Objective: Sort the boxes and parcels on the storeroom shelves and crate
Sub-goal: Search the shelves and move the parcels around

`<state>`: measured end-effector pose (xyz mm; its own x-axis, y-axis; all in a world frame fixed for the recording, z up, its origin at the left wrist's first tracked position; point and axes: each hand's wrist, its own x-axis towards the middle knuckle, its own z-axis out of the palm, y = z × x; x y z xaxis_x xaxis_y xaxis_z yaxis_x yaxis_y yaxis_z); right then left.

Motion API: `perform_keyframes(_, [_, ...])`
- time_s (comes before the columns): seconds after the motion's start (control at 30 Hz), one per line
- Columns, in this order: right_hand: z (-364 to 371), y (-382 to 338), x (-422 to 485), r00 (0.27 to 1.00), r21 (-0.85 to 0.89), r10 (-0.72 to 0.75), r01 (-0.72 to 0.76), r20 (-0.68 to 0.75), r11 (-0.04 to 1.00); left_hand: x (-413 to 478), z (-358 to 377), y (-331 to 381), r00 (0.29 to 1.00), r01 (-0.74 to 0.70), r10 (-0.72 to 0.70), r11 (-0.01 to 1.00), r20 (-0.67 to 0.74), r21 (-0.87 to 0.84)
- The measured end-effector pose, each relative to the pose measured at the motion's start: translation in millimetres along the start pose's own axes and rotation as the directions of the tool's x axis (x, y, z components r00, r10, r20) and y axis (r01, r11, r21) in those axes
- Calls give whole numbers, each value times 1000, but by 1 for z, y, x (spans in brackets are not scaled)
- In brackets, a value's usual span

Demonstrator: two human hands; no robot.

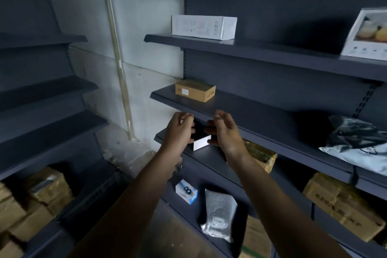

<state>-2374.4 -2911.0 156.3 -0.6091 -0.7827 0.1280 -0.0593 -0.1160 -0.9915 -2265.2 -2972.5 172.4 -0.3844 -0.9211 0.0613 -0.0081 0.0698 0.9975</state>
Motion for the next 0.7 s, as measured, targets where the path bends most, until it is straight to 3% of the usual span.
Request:
perform_keyframes(0.4, [54,45,218,992,20,48,-46,-121,999,214,-20,-23,1000,8,-9,990,0,140])
perform_keyframes(0.7, [63,85,298,958,-224,61,-127,-281,966,347,-22,-42,998,-26,11,974,64,226])
